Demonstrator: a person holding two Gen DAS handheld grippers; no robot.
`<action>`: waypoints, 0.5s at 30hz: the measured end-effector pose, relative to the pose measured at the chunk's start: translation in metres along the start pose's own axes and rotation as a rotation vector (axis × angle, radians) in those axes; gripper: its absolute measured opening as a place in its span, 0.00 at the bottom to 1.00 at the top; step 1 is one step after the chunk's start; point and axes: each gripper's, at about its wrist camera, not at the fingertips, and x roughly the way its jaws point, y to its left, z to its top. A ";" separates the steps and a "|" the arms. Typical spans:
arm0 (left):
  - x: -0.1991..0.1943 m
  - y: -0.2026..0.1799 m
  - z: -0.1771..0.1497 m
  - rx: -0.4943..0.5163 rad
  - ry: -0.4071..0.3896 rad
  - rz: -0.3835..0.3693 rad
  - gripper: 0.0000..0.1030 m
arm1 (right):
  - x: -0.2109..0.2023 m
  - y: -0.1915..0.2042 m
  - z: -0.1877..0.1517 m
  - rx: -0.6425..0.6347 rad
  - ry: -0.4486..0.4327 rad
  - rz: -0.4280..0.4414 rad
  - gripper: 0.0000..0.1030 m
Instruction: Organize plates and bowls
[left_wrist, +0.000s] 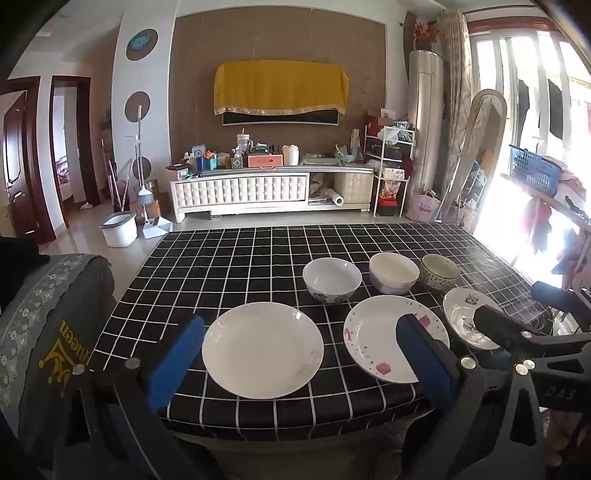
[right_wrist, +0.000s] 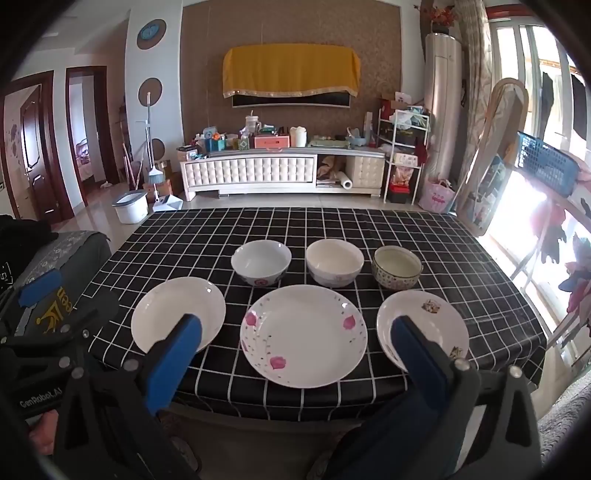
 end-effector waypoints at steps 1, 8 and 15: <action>0.000 0.000 0.000 0.000 0.001 -0.001 1.00 | -0.001 0.000 0.000 0.000 0.001 0.000 1.00; 0.000 -0.001 0.000 0.000 0.003 -0.004 1.00 | 0.000 -0.001 0.003 0.000 0.011 -0.002 1.00; 0.001 -0.002 -0.001 0.003 0.005 -0.004 1.00 | -0.002 -0.002 0.000 0.009 0.000 -0.007 1.00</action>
